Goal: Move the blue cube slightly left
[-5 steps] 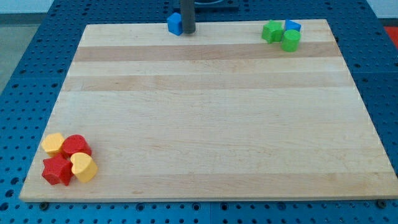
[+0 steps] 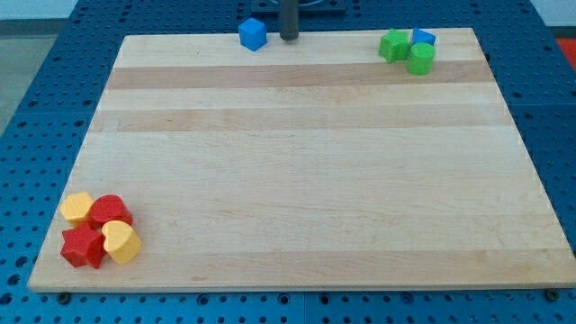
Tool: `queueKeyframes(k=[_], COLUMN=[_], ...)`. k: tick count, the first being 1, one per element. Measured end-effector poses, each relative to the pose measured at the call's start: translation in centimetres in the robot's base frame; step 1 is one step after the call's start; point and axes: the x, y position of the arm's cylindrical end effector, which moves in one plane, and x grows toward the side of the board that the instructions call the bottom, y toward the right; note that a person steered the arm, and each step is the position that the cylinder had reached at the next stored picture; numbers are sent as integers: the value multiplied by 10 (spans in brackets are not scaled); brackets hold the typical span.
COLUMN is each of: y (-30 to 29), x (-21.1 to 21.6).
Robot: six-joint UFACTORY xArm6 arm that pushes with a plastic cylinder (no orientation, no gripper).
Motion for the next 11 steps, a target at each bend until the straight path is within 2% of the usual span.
queueKeyframes(k=[4,6,9,11], y=[-110,-76,-113,-113], x=[-2,7,35,17])
